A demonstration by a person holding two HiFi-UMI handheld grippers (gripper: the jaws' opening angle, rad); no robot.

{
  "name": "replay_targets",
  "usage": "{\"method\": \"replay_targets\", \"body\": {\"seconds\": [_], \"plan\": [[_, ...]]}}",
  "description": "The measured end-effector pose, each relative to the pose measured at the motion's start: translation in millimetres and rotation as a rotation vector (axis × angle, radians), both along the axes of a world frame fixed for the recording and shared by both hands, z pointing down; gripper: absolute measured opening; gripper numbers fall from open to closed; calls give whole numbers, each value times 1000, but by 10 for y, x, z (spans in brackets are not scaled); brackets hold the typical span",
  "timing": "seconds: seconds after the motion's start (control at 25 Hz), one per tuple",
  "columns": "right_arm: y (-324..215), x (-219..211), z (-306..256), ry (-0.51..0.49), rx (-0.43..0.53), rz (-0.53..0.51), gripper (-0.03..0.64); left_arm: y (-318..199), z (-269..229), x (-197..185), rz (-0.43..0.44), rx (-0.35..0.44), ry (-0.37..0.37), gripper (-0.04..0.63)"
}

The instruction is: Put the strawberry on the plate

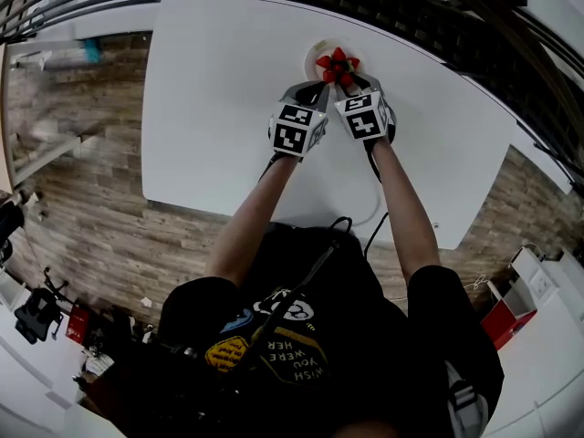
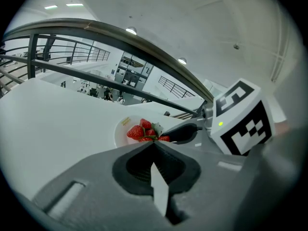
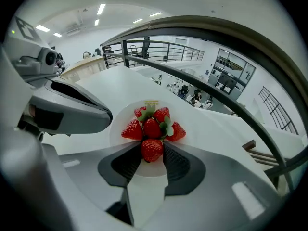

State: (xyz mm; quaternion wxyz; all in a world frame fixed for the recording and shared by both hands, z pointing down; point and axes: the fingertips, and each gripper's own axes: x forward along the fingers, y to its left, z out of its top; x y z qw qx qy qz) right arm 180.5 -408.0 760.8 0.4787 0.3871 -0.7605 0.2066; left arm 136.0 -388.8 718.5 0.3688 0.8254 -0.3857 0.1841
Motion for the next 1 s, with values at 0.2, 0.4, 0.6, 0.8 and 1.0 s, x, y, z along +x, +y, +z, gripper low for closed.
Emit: {"method": "replay_targets", "body": {"seconds": [0.2, 0.4, 0.6, 0.8, 1.0], "plan": [[-44, -20, -29, 3, 8, -6, 151, 9, -40, -42, -6, 1, 0, 0], [-44, -7, -54, -34, 24, 23, 170, 2, -41, -118, -14, 6, -5, 0], [2, 46, -239, -127, 71, 104, 171, 20, -97, -167, -24, 14, 2, 0], [70, 67, -671, -228, 202, 194, 86, 78, -296, -234, -19, 46, 7, 0], [234, 182, -1091, -324, 296, 296, 30, 187, -575, -280, -12, 90, 14, 0]]}}
